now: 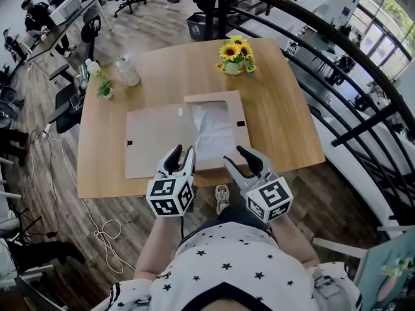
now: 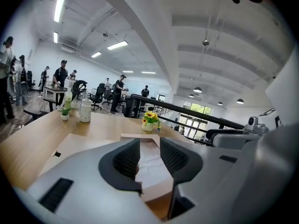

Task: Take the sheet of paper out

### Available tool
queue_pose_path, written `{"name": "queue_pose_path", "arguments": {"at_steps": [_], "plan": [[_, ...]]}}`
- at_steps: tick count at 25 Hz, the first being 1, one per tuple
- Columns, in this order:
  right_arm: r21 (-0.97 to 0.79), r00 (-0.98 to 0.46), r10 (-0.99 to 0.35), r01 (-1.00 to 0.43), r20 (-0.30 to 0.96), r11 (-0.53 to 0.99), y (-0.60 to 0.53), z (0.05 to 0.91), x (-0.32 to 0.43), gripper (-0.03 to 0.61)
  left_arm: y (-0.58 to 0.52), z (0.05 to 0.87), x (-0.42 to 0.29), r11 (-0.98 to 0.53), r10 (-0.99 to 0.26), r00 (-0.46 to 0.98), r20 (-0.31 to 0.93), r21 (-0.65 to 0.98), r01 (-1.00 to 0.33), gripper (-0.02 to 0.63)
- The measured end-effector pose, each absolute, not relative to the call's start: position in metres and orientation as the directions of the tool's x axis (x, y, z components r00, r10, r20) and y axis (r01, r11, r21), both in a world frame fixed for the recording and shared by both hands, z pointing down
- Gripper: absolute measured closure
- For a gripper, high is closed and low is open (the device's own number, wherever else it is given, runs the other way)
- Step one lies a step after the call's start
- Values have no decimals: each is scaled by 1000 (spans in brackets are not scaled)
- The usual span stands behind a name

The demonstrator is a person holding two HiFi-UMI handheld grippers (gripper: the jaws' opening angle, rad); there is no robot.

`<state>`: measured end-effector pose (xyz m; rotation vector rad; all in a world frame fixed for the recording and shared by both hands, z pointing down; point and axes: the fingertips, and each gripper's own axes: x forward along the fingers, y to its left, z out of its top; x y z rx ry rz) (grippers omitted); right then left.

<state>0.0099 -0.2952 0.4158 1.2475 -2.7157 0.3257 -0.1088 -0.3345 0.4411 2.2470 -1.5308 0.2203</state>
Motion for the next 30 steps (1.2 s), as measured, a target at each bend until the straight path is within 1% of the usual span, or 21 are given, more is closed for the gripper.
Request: {"name": "queue_pose_path", "arguments": {"at_steps": [16,22,30], "plan": [[-164,-680,-685,-731,263,662,-392,436,17,410,-439,482,-88,-318,-795,389,465,226,-921,483],[-180,-685,-672,-726,282,664,-418,447,16,410,-463,514,-85,-324,-744,387,545,213,-922,483],[-202,-695,-654,-716,299,668,-443,459,13,410,-477,567,-81,-329,-635,377,675,205,-922,483]]}}
